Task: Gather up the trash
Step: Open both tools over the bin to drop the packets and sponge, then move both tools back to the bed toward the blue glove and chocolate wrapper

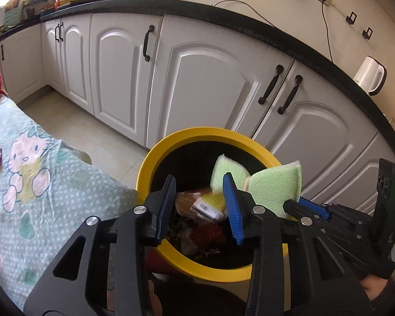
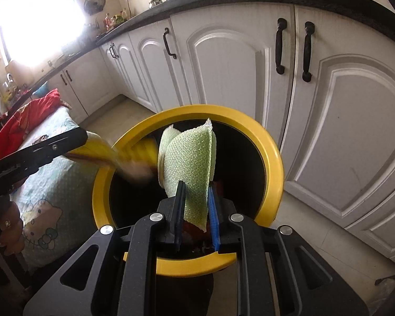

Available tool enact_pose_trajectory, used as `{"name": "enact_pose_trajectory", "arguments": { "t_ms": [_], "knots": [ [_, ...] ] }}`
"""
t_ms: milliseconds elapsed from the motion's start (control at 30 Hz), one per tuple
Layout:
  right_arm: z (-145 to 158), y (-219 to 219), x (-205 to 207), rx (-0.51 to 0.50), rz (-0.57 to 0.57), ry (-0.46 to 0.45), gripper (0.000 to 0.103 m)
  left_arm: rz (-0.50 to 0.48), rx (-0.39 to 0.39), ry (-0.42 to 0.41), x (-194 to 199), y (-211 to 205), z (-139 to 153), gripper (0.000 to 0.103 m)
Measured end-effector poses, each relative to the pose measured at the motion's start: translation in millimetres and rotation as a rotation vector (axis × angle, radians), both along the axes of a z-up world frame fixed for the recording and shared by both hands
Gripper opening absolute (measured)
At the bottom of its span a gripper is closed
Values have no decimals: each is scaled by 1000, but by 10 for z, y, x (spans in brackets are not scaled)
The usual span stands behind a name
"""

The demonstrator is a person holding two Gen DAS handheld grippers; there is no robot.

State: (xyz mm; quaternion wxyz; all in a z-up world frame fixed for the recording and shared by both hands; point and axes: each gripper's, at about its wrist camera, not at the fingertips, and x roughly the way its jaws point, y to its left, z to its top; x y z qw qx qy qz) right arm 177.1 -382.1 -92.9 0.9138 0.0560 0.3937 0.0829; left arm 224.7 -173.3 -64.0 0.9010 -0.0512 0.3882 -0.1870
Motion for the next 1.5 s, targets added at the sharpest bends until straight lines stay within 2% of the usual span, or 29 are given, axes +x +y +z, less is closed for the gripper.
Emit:
{"name": "enact_pose_trajectory", "arguments": {
  "t_ms": [233,300,333,433,467,533,600,700,833,1067,1500],
  "knots": [
    [-9,-3,20,-8,-9,6,17,5,-3,9,21,11,-48,30],
    [3,-6,21,-12,-19,2,24,8,-1,7,14,21,-40,33],
    [7,-11,16,-10,-23,-3,32,10,-3,7,11,33,-36,37],
    [25,-26,1,-12,-35,-15,38,17,-3,4,-13,82,-16,43],
    [37,-34,-4,-11,-41,-20,44,20,-2,3,-18,96,-11,45],
    [57,-49,-20,-11,-60,-35,54,28,0,2,-39,139,7,56],
    [84,-42,-29,-15,-67,-49,58,32,4,-7,-70,177,36,61],
    [143,-30,-49,-17,-78,-78,68,42,3,-22,-115,237,95,78],
    [221,18,-77,-13,-75,-112,76,49,13,-49,-183,313,178,92],
    [368,117,-126,11,-50,-151,82,64,27,-84,-325,469,292,92],
    [563,458,-177,17,25,-186,85,141,33,-129,-558,918,458,92]
  ]
}}
